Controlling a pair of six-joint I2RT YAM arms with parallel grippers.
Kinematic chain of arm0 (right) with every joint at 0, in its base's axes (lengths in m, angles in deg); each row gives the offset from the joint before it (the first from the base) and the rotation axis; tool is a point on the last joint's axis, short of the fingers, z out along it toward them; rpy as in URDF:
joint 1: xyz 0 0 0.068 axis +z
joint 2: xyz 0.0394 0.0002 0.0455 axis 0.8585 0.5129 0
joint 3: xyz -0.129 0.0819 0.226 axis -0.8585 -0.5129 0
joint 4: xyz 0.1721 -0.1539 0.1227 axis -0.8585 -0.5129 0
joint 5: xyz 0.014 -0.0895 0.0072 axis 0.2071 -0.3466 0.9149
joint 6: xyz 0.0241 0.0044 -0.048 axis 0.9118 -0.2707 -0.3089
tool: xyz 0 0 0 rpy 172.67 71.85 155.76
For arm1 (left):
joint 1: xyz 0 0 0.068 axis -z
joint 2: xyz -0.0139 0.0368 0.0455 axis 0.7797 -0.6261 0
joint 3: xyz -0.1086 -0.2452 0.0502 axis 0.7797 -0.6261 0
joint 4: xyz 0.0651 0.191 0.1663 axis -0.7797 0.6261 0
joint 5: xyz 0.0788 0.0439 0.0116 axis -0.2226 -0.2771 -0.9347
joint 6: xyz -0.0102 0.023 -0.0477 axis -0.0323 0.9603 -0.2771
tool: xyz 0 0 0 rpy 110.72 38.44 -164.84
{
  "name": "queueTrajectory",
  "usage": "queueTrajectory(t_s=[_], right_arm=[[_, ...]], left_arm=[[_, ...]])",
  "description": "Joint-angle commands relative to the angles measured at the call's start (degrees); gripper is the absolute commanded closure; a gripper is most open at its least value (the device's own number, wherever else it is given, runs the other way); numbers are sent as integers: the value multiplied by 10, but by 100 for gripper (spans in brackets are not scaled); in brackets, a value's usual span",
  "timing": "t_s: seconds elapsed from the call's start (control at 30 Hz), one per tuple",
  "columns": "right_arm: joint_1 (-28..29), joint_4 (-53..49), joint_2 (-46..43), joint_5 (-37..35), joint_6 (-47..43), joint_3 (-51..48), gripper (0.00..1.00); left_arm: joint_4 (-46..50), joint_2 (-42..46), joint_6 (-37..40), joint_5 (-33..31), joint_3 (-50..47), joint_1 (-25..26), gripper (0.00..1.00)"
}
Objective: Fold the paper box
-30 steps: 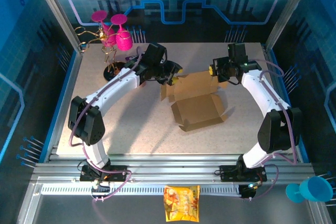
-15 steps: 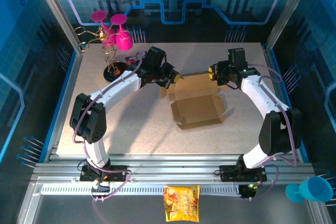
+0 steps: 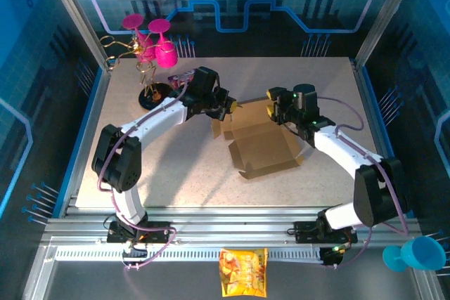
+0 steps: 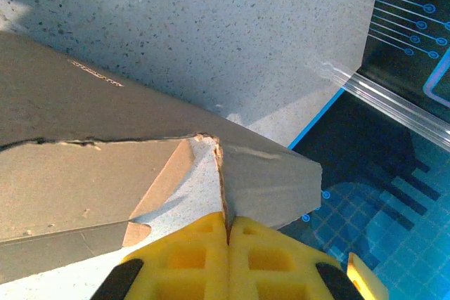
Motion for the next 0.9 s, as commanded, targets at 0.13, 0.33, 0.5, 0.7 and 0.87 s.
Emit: queueTrajectory(t_s=[0.13, 0.33, 0.5, 0.7, 0.87], right_arm=[[23, 116, 72, -16, 11, 14, 57], [26, 109, 95, -22, 2, 31, 63], [25, 108, 111, -20, -3, 42, 69], [26, 101, 124, -22, -8, 51, 76], [26, 82, 134, -19, -20, 69, 77]], left_arm=[[-8, 19, -3, 1, -7, -3, 100], [-6, 18, 1, 2, -5, -4, 100], [-6, 16, 2, 3, -3, -4, 100], [-8, 13, 1, 3, 0, -4, 100], [-5, 11, 4, 2, 4, -4, 100]])
